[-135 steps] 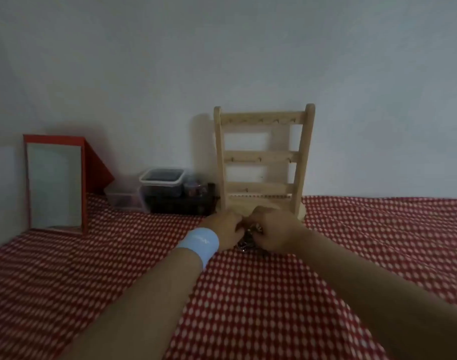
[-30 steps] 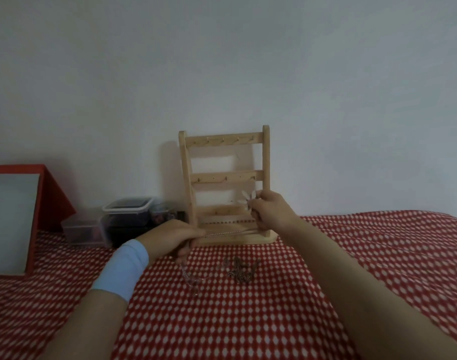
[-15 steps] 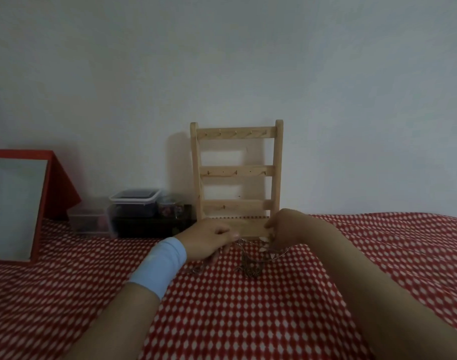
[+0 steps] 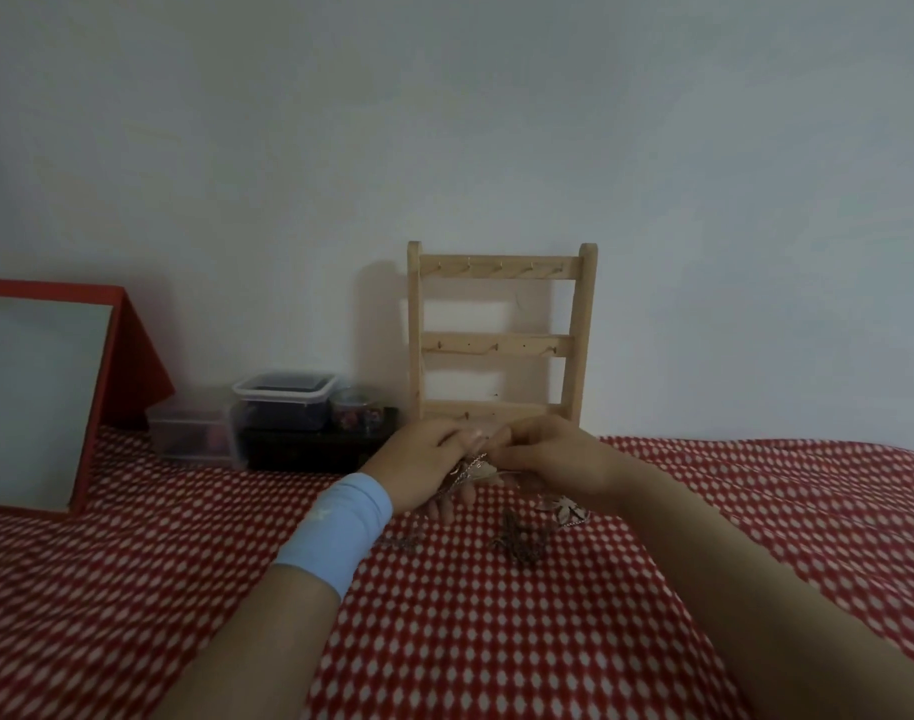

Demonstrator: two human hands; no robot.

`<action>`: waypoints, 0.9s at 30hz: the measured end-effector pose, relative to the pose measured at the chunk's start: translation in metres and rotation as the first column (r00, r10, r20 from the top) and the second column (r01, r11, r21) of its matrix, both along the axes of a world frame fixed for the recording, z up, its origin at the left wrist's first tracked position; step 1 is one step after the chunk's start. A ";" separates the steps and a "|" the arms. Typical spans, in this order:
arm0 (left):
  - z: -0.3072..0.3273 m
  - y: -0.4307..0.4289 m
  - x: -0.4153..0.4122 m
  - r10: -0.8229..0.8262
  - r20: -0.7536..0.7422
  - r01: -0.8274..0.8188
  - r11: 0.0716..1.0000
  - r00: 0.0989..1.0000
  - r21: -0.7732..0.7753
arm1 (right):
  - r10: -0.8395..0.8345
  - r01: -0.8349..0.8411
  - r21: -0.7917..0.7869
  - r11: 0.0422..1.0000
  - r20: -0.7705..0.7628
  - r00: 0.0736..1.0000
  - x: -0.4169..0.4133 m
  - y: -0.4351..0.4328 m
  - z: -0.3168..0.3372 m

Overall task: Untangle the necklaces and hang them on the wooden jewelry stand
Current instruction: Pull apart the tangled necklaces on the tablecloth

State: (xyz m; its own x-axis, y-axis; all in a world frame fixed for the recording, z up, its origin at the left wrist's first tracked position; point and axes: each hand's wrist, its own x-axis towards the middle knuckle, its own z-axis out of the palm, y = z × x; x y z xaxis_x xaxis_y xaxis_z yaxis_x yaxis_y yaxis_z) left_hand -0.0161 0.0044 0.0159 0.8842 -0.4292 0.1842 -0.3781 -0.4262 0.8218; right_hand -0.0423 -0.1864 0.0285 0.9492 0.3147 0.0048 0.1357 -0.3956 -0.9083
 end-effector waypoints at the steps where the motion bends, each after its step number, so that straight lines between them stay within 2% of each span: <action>1: 0.001 0.001 0.000 -0.013 -0.034 0.013 1.000 0.999 -0.003 | -0.019 0.019 0.003 1.000 0.020 1.000 0.001 -0.002 -0.002; 4: 0.003 0.007 0.000 -0.115 -0.209 0.111 0.993 0.971 -0.032 | -0.098 0.099 -0.003 0.995 0.074 0.992 0.002 -0.001 -0.003; 7: 0.000 0.014 0.002 -0.142 -0.251 0.125 0.989 0.958 -0.083 | -0.141 0.148 -0.056 0.987 0.120 0.983 0.002 0.001 -0.005; 11: -0.002 0.016 0.005 -0.011 -0.194 -0.022 0.986 0.981 -0.165 | -0.108 0.115 -0.068 0.991 0.106 0.989 0.000 0.001 -0.005; 14: -0.003 0.016 0.008 0.065 -0.094 -0.077 0.988 0.993 -0.130 | -0.069 0.077 -0.058 0.995 0.132 0.989 -0.003 0.004 -0.002; 19: -0.002 0.009 0.007 0.133 -0.012 -0.133 0.989 0.991 -0.056 | -0.085 0.106 -0.106 0.989 0.185 0.979 0.001 0.001 -0.004; 22: -0.001 0.010 0.006 0.117 -0.023 -0.118 0.993 0.993 -0.015 | -0.121 0.143 -0.071 0.987 0.253 0.960 0.006 0.000 -0.005; 24: 0.002 0.014 0.005 0.054 -0.053 -0.051 0.997 0.997 0.050 | -0.130 0.151 -0.048 0.987 0.292 0.947 0.007 0.000 -0.005; 27: 0.004 0.013 0.003 -0.017 -0.052 0.022 0.995 0.999 0.096 | -0.107 0.123 -0.037 0.992 0.292 0.951 0.008 -0.004 -0.005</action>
State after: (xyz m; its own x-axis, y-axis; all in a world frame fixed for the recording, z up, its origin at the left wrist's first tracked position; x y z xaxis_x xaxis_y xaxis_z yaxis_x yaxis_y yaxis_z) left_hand -0.0135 0.0178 0.0199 0.8827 -0.4600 0.0961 -0.3460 -0.4978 0.7953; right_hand -0.0339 -0.1904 0.0234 0.9395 0.2109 0.2699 0.3396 -0.4713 -0.8140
